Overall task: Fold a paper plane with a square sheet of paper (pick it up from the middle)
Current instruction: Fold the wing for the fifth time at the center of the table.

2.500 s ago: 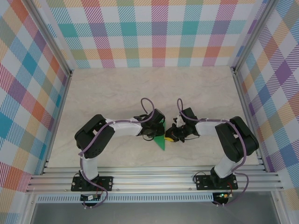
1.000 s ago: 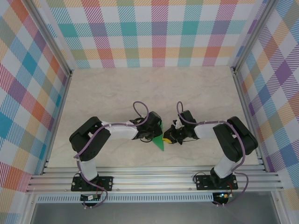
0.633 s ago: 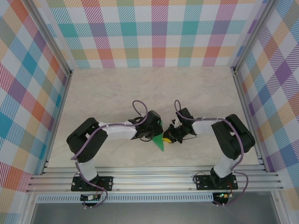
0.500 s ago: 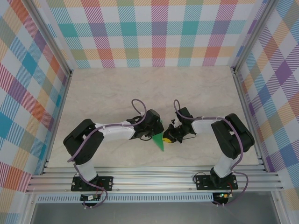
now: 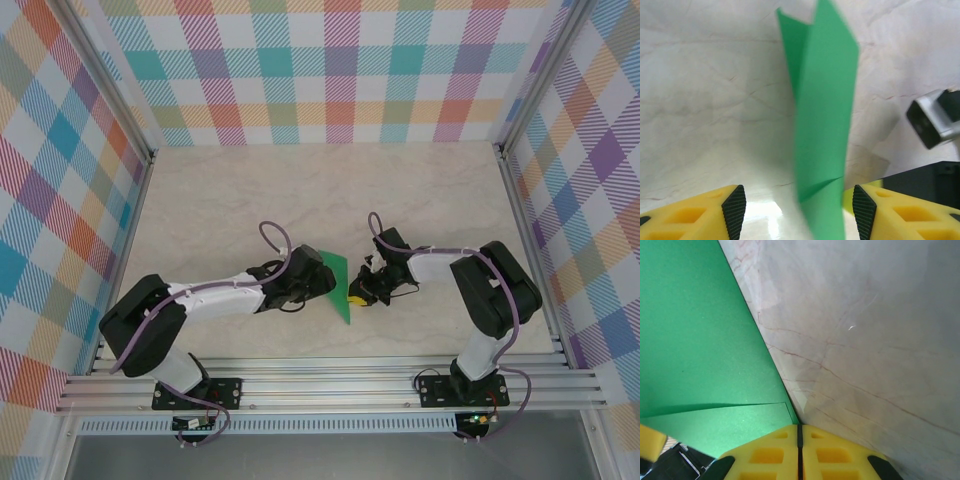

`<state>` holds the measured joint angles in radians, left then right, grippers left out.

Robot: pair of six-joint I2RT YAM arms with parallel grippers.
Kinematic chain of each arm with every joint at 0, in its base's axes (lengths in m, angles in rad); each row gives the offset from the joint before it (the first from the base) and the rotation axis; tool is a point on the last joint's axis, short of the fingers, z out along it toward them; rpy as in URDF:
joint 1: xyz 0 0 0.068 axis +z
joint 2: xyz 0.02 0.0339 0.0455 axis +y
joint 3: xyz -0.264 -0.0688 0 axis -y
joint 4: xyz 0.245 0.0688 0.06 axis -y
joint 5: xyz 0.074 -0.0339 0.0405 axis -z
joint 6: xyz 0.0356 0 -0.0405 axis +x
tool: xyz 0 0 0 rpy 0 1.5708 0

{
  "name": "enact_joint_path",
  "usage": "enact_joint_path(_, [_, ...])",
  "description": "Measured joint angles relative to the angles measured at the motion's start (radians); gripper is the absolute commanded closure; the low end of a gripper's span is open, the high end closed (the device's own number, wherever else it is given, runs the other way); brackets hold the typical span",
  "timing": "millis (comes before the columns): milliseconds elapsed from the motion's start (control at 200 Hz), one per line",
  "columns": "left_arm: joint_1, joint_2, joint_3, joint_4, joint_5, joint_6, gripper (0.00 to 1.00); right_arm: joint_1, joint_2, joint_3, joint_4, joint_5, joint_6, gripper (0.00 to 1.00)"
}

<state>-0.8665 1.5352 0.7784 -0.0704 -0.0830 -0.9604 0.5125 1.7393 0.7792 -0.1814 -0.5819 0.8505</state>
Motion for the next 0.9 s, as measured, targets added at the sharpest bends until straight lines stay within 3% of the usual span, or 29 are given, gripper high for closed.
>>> enact_joint_path(270, [0.000,0.025,-0.038,0.099,0.060,-0.035,0.41,0.000,0.003,0.008,-0.014,0.003,-0.003,0.92])
enact_joint_path(370, [0.000,0.045,-0.036,0.137,0.085,-0.039,0.47,0.001,0.003,0.008,-0.015,0.005,-0.006,0.92])
enact_joint_path(810, [0.000,0.150,0.071,0.118,0.120,-0.019,1.00,0.006,-0.004,0.010,-0.021,0.016,-0.043,0.87])
enact_joint_path(900, [0.000,0.158,0.103,0.084,0.119,-0.016,1.00,0.016,-0.022,0.010,-0.026,0.053,-0.077,0.84])
